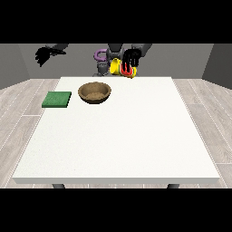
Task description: Pick the cup and pour the ball into the bowl, then pick the bowl and place it on the pad
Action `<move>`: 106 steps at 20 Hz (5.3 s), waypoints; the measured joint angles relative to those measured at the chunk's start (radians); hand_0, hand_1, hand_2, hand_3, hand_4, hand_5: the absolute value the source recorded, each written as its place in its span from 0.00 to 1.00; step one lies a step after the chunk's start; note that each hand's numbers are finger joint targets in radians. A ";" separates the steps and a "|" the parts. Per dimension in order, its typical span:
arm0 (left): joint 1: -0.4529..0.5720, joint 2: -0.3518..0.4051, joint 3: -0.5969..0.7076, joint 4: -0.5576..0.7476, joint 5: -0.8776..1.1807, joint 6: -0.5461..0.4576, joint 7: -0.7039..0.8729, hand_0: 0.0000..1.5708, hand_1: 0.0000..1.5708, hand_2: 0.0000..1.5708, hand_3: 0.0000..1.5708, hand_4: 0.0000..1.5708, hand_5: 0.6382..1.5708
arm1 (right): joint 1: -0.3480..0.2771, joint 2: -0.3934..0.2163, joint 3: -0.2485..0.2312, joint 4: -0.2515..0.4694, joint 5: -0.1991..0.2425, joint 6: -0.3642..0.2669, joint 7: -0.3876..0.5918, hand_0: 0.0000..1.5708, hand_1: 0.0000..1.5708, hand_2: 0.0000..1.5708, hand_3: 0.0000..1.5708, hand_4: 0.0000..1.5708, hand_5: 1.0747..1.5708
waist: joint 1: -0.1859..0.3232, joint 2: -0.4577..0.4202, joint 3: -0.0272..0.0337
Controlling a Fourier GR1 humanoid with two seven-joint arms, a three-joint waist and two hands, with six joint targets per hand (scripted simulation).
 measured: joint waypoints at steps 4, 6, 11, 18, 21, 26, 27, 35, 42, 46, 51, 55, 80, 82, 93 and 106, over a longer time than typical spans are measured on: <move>-0.036 -0.065 -0.118 0.027 -0.142 -0.073 0.073 0.95 0.95 1.00 1.00 1.00 0.41 | -0.005 -0.003 0.004 0.016 0.010 0.007 -0.017 0.00 0.00 0.00 0.00 0.00 1.00 | -0.013 -0.003 -0.0003; -0.064 -0.089 -0.174 0.045 -0.213 -0.111 0.098 0.98 0.98 1.00 1.00 1.00 0.52 | -0.024 0.003 0.006 0.021 0.005 0.007 -0.016 0.00 0.00 0.00 0.00 0.00 1.00 | -0.021 0.012 -0.0003; -0.096 -0.117 -0.319 0.089 -0.382 -0.224 0.127 0.94 0.94 1.00 1.00 0.94 0.64 | -0.027 0.006 0.009 0.042 0.008 0.013 -0.021 0.00 0.00 0.00 0.00 0.00 1.00 | -0.016 -0.002 -0.0006; -0.128 -0.159 -0.410 0.098 -0.519 -0.363 0.109 0.92 0.92 1.00 1.00 0.97 0.53 | -0.023 -0.012 0.001 0.063 0.008 0.023 -0.024 0.00 0.00 0.00 0.00 0.00 1.00 | -0.001 -0.011 -0.0016; -0.128 -0.158 -0.408 0.083 -0.549 -0.378 0.089 0.92 0.92 1.00 1.00 0.98 0.53 | -0.045 0.009 0.008 0.057 0.004 -0.009 0.017 0.00 0.00 0.00 0.00 0.00 0.99 | 0.019 -0.012 -0.0022; -0.072 -0.148 -0.192 -0.011 -0.353 -0.253 0.125 0.82 0.82 1.00 1.00 1.00 0.56 | -0.028 0.025 -0.006 0.063 -0.007 -0.043 0.047 0.00 0.00 0.00 0.00 0.07 0.99 | 0.080 -0.030 -0.0081; -0.055 -0.147 -0.137 -0.032 -0.300 -0.221 0.134 0.79 0.79 0.98 0.91 0.96 0.60 | -0.021 0.024 -0.010 0.062 -0.009 -0.046 0.047 0.00 0.00 0.00 0.00 0.07 0.99 | 0.089 -0.030 -0.0095; 0.155 -0.188 0.208 -0.225 0.212 0.012 0.057 0.00 0.00 0.00 0.00 0.00 0.98 | -0.016 0.077 0.002 0.030 -0.009 -0.080 0.037 0.00 0.00 0.00 0.00 0.19 0.99 | 0.109 0.052 -0.0230; 0.341 -0.202 0.295 -0.423 0.703 -0.025 -0.220 0.00 0.00 0.00 0.00 0.00 0.99 | -0.062 0.183 0.054 -0.012 0.043 -0.201 0.029 0.00 0.00 0.00 0.00 0.16 1.00 | 0.142 0.127 -0.0160; 0.423 -0.203 0.318 -0.477 0.852 -0.134 -0.385 0.00 0.00 0.00 0.00 0.00 0.99 | -0.076 0.256 0.070 -0.013 0.076 -0.305 0.007 0.00 0.00 0.00 0.00 0.20 1.00 | 0.194 0.162 -0.0088; 0.490 -0.169 0.356 -0.502 0.938 -0.245 -0.495 0.00 0.00 0.00 0.00 0.00 0.99 | -0.112 0.310 0.083 0.036 0.094 -0.388 -0.016 0.00 0.00 0.00 0.00 0.18 0.99 | 0.214 0.168 -0.0044; 0.517 -0.139 0.383 -0.527 0.971 -0.304 -0.505 0.00 0.00 0.00 0.00 0.00 0.99 | -0.156 0.302 0.076 0.127 0.089 -0.407 -0.045 0.00 0.00 0.00 0.00 0.16 0.99 | 0.212 0.167 -0.0032; 0.497 -0.086 0.400 -0.697 1.009 -0.423 -0.462 0.00 0.00 0.00 0.00 0.52 0.92 | -0.226 0.199 0.109 0.427 0.259 -0.779 -0.208 1.00 1.00 1.00 0.88 0.58 0.99 | 0.330 0.227 -0.0450; 0.515 -0.089 0.401 -0.680 1.014 -0.429 -0.468 0.00 0.00 0.00 0.00 0.59 0.86 | -0.225 0.193 0.136 0.428 0.297 -0.825 -0.140 1.00 1.00 1.00 0.75 0.57 0.99 | 0.332 0.199 -0.0389; 0.636 -0.027 0.522 -0.484 1.061 -0.440 -0.506 0.00 0.00 0.00 0.00 0.64 0.82 | -0.356 0.148 0.283 0.357 0.407 -0.779 0.454 1.00 1.00 1.00 0.47 0.51 0.99 | 0.144 -0.044 -0.0070; 0.620 0.008 0.562 -0.548 1.100 -0.478 -0.546 0.00 0.00 0.00 0.00 0.82 0.94 | -0.352 -0.055 0.146 0.273 0.330 -0.631 0.480 1.00 1.00 1.00 0.00 0.57 1.00 | 0.163 0.091 -0.0026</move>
